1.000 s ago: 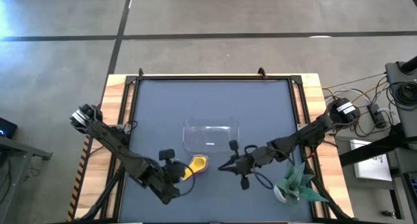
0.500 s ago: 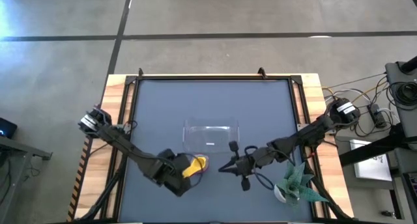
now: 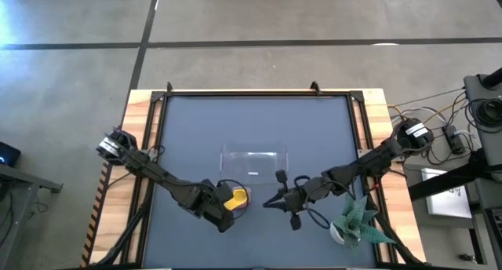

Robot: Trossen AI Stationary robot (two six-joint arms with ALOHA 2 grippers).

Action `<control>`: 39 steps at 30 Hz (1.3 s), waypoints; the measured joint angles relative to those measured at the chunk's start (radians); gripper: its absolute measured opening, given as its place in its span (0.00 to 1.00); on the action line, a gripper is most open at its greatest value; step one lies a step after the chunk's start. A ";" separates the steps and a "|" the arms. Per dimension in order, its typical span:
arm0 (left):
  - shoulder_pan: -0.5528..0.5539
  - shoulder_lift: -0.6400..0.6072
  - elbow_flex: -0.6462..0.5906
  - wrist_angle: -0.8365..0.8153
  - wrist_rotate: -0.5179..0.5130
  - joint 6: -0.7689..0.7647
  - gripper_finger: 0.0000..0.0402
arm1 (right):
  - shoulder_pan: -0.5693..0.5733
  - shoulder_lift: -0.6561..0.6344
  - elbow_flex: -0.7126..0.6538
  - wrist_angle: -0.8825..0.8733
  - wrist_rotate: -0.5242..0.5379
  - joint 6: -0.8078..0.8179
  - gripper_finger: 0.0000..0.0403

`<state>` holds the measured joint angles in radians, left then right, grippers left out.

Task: Nest measuring cups in basket
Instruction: Put the nested measuring cups into the transparent bin

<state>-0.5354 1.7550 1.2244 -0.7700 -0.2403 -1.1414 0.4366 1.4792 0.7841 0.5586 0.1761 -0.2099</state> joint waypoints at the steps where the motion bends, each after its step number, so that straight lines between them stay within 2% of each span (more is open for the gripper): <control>1: 0.003 0.000 -0.013 0.016 0.012 0.000 0.93 | 0.000 0.000 0.000 0.000 0.000 0.000 0.02; 12: 0.044 0.009 -0.078 0.073 0.045 0.002 0.92 | 0.000 0.001 0.000 -0.001 0.001 -0.004 0.02; 21: 0.047 0.055 -0.078 0.129 0.075 0.051 0.84 | 0.000 0.002 0.000 0.000 0.007 -0.009 0.02; 27: 0.049 0.084 -0.078 0.126 0.074 0.064 0.67 | 0.000 0.002 0.000 -0.001 0.008 -0.008 0.02; 30: 0.049 0.086 -0.077 0.126 0.072 0.082 0.53 | 0.000 0.002 0.000 -0.001 0.008 -0.008 0.02; 34: 0.048 0.082 -0.076 0.131 0.073 0.112 0.27 | 0.000 0.002 0.000 -0.002 0.008 -0.008 0.02; 39: 0.048 0.075 -0.076 0.127 0.070 0.128 0.28 | 0.000 0.002 0.000 -0.003 0.008 -0.007 0.02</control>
<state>-0.4870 1.8302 1.1488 -0.6433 -0.1699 -1.0135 0.4366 1.4807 0.7841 0.5560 0.1841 -0.2173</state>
